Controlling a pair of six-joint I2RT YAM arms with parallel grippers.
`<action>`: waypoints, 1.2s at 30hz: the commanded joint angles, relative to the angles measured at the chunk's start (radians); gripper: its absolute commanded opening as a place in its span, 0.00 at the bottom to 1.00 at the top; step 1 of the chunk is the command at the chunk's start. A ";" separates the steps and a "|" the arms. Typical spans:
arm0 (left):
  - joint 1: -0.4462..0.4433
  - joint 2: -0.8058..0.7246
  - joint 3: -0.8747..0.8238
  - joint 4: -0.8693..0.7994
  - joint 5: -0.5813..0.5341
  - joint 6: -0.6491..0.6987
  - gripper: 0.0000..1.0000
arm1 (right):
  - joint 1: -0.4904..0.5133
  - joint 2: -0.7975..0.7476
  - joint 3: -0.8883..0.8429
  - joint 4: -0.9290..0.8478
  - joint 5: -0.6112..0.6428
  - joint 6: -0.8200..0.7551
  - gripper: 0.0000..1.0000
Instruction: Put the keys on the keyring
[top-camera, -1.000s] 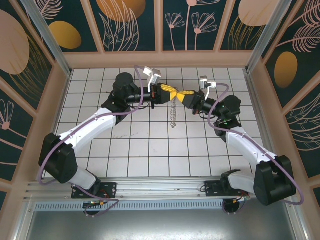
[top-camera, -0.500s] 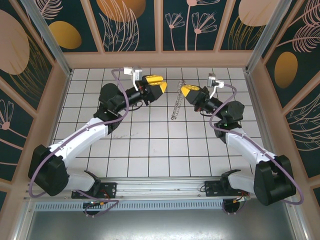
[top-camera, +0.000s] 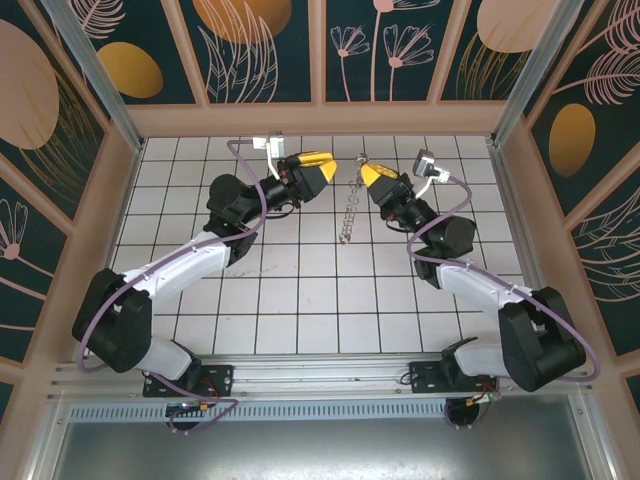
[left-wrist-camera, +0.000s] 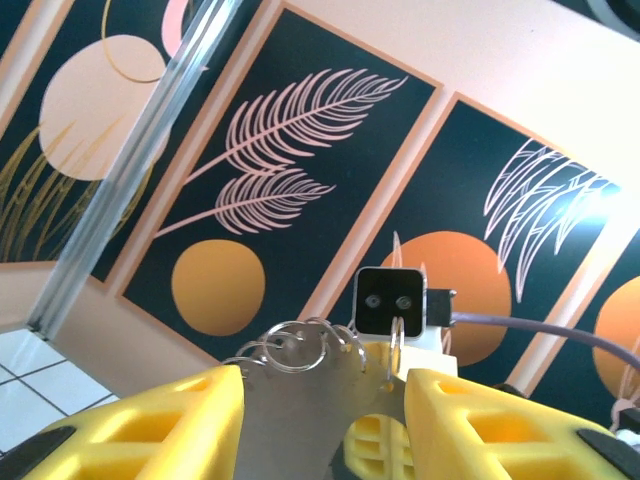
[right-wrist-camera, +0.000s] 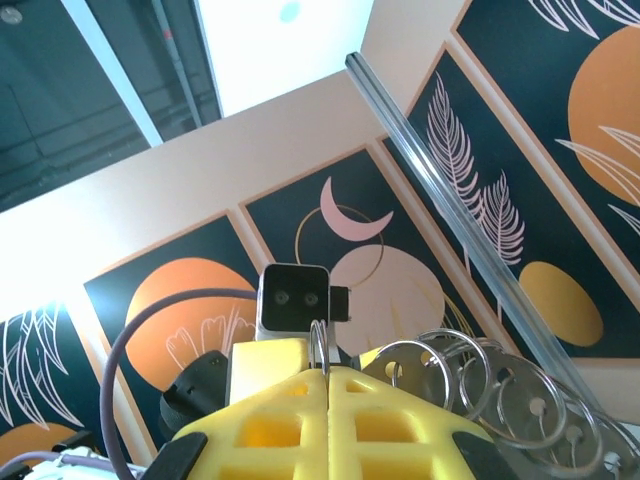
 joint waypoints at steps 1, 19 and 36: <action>-0.001 0.024 -0.004 0.153 0.027 -0.078 0.45 | 0.024 0.034 0.023 0.154 0.069 0.029 0.00; -0.015 0.105 0.003 0.207 0.000 -0.110 0.41 | 0.055 0.138 0.071 0.209 0.116 0.060 0.00; -0.024 0.165 0.068 0.207 0.004 -0.116 0.38 | 0.058 0.147 0.056 0.212 0.107 0.066 0.00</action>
